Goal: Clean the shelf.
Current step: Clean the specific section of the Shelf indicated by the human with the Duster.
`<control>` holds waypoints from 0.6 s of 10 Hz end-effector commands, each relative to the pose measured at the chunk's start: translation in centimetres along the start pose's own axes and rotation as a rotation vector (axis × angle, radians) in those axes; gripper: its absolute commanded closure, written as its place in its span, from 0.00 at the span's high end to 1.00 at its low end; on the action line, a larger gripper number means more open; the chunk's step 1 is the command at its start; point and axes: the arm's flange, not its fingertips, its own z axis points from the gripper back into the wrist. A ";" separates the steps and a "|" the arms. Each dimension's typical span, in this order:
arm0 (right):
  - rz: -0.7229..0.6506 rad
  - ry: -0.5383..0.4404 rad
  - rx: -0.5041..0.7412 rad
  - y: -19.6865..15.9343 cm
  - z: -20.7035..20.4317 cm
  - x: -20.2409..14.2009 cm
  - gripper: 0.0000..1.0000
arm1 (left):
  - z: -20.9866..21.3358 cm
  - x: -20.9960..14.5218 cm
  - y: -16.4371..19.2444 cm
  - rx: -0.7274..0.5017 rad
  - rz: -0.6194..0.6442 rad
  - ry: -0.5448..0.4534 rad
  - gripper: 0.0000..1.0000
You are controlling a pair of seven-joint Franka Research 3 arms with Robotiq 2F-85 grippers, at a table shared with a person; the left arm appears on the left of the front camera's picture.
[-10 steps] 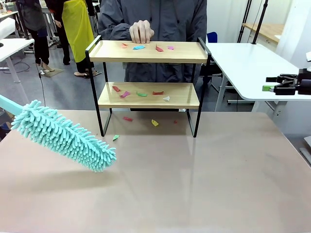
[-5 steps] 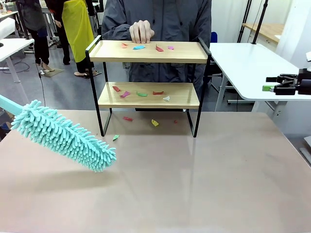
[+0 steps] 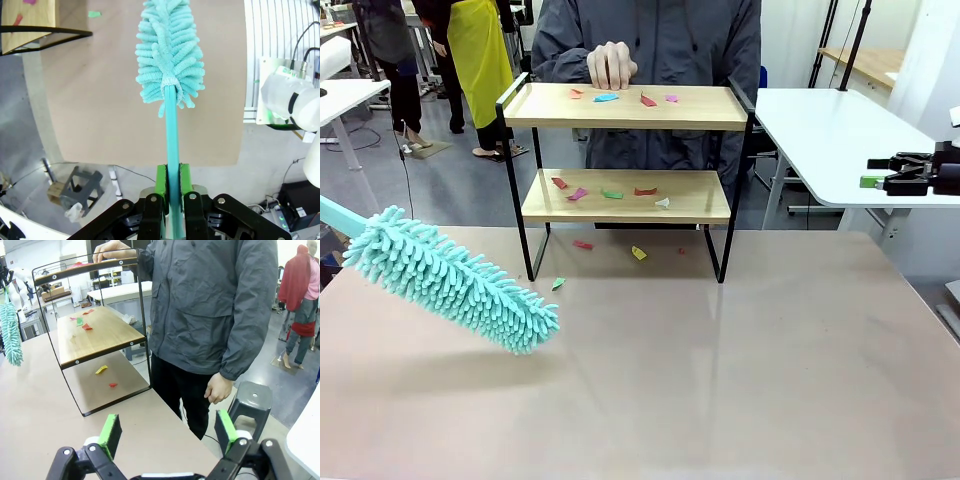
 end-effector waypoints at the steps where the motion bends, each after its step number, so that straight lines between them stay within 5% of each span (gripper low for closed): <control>1: -0.013 0.008 -0.016 0.4 -0.2 0.9 1.00 | 1.6 1.1 -0.6 0.025 -0.003 -0.089 0.13; 4: -0.013 0.008 -0.016 0.4 -0.2 0.9 1.00 | 8.2 5.4 -1.5 0.053 -0.031 -0.265 0.13; 6: -0.013 0.008 -0.016 0.4 -0.2 0.9 1.00 | 14.6 11.3 -3.2 0.062 0.060 -0.366 0.13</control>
